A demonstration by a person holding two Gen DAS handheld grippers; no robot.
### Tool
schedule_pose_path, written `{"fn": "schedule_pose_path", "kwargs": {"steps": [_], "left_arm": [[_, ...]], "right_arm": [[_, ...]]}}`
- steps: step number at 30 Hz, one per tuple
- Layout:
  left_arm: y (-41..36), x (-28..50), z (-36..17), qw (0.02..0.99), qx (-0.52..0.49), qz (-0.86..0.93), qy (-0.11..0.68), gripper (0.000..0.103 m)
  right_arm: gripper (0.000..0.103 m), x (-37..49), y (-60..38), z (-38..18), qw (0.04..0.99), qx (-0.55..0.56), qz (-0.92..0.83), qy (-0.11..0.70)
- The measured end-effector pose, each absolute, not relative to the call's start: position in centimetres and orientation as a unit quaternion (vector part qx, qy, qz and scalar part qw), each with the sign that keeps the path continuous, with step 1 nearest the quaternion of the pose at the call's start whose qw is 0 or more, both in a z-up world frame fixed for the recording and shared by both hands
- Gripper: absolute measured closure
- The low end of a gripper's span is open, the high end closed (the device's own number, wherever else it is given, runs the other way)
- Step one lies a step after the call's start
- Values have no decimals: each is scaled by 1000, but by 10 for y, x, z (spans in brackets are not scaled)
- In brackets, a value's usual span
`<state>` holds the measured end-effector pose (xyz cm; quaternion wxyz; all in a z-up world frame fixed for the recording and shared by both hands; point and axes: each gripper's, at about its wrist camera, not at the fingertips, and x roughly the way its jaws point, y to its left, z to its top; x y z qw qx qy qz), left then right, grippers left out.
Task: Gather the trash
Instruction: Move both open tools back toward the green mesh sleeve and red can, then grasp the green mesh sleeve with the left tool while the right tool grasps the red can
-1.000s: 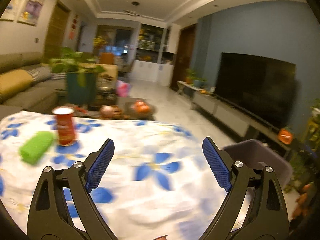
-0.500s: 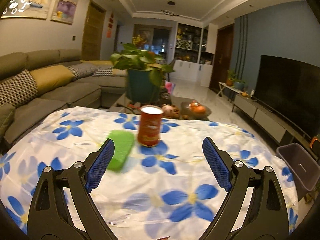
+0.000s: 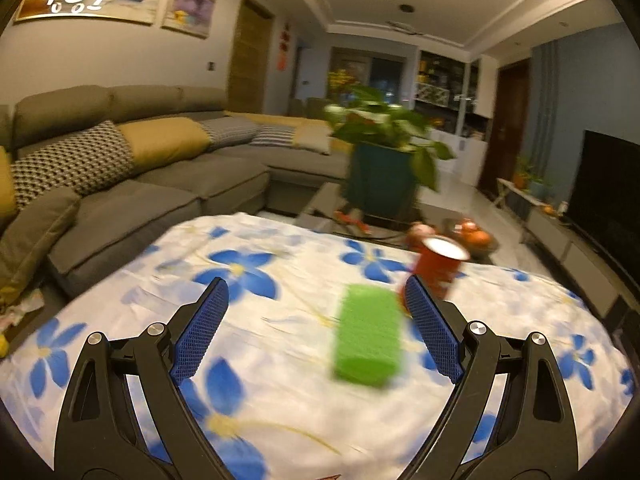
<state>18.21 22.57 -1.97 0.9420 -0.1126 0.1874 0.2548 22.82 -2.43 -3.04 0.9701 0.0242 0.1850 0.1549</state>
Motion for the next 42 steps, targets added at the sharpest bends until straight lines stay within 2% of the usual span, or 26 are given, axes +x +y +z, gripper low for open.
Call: {"fn": "schedule_pose_path", "kwargs": {"steps": [10,16,23,29,31,42], "left_arm": [[278,216,-22,930,-116,296,182,15],[291,219,-45,930,-146,276,195,15],[295,211,-47,932,-163,266,185,15],[287,213,-49,936,-157,254,188,15],[282,214,-49,939,-149,248,187,15],[241,233,-60,954,-114,152,231,15]], "right_arm": [[14,277,70,-44,959,-7,192,208],[14,314,118,-58,955,-16,194,224],[15,340,148,-68,949,-16,205,241],[32,355,159,-84,937,-23,205,282],[49,359,159,-89,932,-21,207,296],[50,337,113,-62,953,12,179,246]]}}
